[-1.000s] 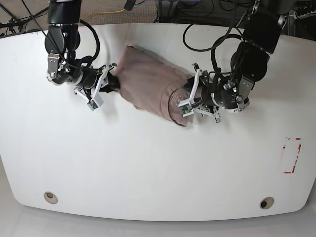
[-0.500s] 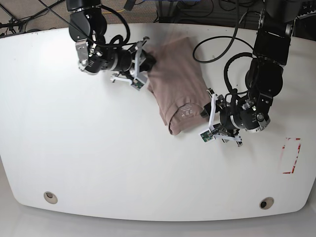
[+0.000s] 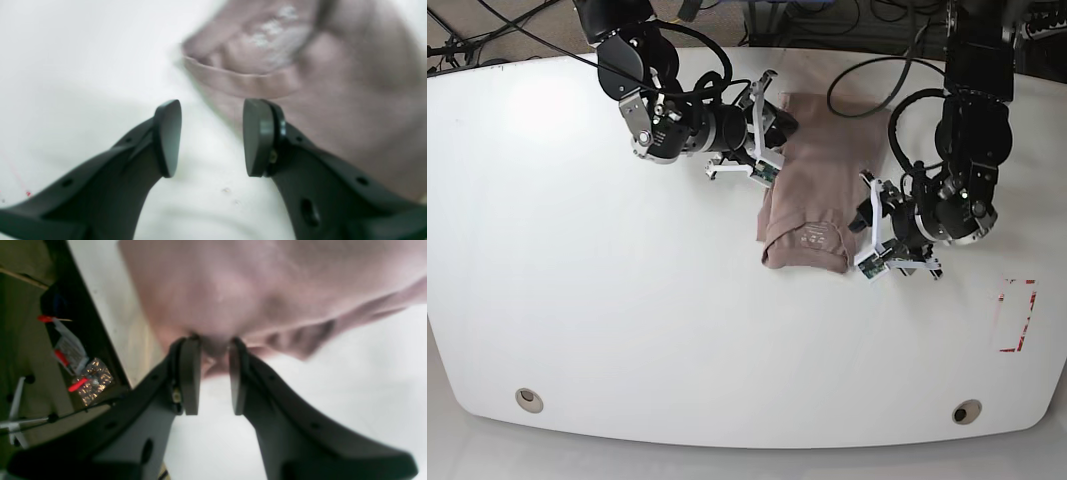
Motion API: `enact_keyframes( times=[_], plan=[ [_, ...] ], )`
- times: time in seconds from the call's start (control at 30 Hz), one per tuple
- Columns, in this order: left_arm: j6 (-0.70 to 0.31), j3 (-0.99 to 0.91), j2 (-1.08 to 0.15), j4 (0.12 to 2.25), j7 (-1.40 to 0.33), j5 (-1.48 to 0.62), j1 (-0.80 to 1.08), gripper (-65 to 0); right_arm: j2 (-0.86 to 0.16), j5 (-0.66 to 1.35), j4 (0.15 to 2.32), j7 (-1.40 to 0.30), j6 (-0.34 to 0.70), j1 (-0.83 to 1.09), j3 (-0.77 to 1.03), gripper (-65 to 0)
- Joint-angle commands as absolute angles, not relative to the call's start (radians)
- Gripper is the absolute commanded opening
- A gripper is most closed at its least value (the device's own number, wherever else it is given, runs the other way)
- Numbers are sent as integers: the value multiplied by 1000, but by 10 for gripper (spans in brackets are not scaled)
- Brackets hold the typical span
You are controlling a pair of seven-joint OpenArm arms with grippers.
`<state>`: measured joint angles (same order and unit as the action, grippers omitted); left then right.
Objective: Fold the T-shirt properly
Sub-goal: 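Rotate the folded bundle with both grippers, turning it upright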
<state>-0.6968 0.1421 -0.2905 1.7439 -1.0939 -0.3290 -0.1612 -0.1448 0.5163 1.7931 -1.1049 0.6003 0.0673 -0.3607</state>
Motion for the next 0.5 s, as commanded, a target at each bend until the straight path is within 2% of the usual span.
enact_keyframes(
  times=[0.0, 0.1, 0.3, 0.4, 0.47],
  plan=[
    [-698, 143, -265, 1811, -1066, -351, -160, -376, -151, 527, 1851, -1092, 605, 53, -335, -512],
    [-698, 143, -232, 1842, -1064, -351, -122, -376, -160, 539, 1877, -1092, 607, 61, -275, -512],
    [-545, 143, -171, 1883, -1059, -351, -51, -376, -223, 676, 1874, -1092, 605, 74, -160, -512],
    [-506, 153, -165, 1882, -1015, -352, -24, -372, -243, 717, 1874, -1092, 605, 76, -108, -512],
    [-481, 171, -156, 1882, -961, -351, 2, -338, -246, 727, 1874, -1092, 605, 82, -76, -512]
  ],
)
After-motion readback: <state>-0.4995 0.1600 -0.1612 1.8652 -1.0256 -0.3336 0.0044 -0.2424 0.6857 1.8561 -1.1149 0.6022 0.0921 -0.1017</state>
